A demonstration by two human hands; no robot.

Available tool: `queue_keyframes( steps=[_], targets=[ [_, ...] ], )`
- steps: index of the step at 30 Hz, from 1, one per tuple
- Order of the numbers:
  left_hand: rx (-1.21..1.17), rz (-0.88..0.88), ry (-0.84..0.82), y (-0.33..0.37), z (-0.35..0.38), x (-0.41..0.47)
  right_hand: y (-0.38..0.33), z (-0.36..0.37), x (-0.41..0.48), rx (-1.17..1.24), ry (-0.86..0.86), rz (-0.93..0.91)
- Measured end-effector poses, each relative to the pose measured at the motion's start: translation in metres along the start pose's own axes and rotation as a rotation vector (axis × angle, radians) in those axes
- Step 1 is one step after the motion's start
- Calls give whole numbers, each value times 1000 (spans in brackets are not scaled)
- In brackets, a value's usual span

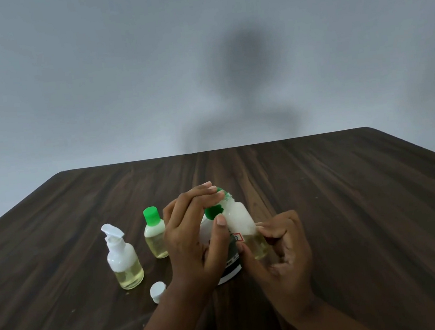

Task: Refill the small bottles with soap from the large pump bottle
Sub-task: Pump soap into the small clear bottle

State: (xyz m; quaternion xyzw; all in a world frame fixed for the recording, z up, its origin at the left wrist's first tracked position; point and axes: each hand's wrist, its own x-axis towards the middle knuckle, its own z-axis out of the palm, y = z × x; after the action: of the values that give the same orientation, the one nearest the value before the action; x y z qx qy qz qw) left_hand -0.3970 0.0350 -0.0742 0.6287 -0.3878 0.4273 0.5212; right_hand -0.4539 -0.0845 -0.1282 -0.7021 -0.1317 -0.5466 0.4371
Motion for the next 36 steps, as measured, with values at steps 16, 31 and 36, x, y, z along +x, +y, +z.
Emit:
queue_keyframes(
  steps=[16, 31, 36],
  targets=[
    [-11, 4, 36, -1, 1, 5, -1, 2, 2, 10, 14, 5],
    [14, 17, 21, 6, -1, 8, -6, 3, 6, 8, 22, -8],
    [16, 18, -21, 0, -3, 2, -2, 0, 0, -2, -8, 30]
  ],
)
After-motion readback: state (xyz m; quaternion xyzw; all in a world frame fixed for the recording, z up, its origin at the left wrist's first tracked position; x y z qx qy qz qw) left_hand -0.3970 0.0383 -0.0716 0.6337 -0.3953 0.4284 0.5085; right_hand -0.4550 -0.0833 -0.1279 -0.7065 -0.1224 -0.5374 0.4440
